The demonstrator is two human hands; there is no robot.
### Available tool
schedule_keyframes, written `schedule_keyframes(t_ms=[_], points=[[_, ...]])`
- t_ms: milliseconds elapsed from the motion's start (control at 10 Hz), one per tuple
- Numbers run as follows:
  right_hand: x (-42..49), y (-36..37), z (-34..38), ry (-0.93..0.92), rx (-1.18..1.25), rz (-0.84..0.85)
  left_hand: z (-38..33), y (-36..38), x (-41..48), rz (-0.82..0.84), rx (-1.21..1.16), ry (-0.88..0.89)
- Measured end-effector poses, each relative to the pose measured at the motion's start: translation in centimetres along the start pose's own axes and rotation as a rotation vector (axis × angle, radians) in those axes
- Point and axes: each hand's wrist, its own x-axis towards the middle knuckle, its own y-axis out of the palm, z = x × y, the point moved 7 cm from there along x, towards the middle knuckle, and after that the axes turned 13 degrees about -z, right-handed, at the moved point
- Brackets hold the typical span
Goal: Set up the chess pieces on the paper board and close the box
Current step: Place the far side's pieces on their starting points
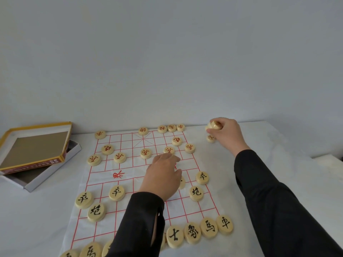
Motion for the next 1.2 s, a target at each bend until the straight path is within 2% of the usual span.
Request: schedule_keyframes(t_ms=[100, 200, 300, 400, 500, 700, 1000, 1200], points=[[0.6, -1.5, -0.5, 0.084, 0.149, -0.149, -0.1, -0.1, 0.0, -0.005, -0.010, 0.004], [1.0, -1.1, -0.8, 0.133, 0.149, -0.137, 0.1, -0.3, 0.1, -0.014, -0.023, -0.001], [1.5, 0.2, -0.8, 0.130, 0.047, -0.023, 0.1, -0.5, 0.2, -0.020, -0.033, -0.004], [2.2, 0.6, -0.7, 0.067, -0.094, 0.022, 0.1, -0.5, 0.2, -0.020, -0.036, -0.006], [2.1, 1.3, -1.5, -0.030, -0.342, 0.093, 0.1, -0.5, 0.1, -0.018, -0.030, -0.001], [1.4, 1.7, -2.8, -0.064, -0.390, 0.167, 0.0, -0.5, 0.2, -0.028, -0.034, 0.001], [1.1, 2.4, -1.1, -0.120, -0.499, 0.330, 0.2, -0.3, 0.1, -0.005, -0.030, -0.024], [0.8, 3.5, -0.2, -0.171, -0.581, 0.374, 0.1, -0.3, 0.2, -0.005, -0.038, -0.024]])
